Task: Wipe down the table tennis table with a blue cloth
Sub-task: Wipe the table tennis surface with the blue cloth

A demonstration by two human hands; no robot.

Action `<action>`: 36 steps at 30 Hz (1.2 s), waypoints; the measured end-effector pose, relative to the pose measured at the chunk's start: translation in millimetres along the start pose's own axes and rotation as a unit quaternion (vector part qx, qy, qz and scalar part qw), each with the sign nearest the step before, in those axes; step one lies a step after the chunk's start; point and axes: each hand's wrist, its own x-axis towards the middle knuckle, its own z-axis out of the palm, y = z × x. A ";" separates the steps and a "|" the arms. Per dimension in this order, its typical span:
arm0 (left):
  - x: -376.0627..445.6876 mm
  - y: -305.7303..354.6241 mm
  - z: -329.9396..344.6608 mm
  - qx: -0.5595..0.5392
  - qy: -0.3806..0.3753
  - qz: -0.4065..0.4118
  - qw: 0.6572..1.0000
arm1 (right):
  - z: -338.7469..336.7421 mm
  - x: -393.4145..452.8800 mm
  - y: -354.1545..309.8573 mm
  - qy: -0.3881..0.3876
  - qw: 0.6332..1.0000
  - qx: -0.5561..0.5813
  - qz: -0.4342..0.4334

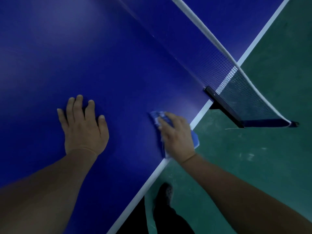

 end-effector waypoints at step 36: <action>-38.8 -3.7 -20.0 -0.173 0.113 -0.210 0.956 | 20.9 81.3 -35.6 -0.194 0.818 0.123 -0.527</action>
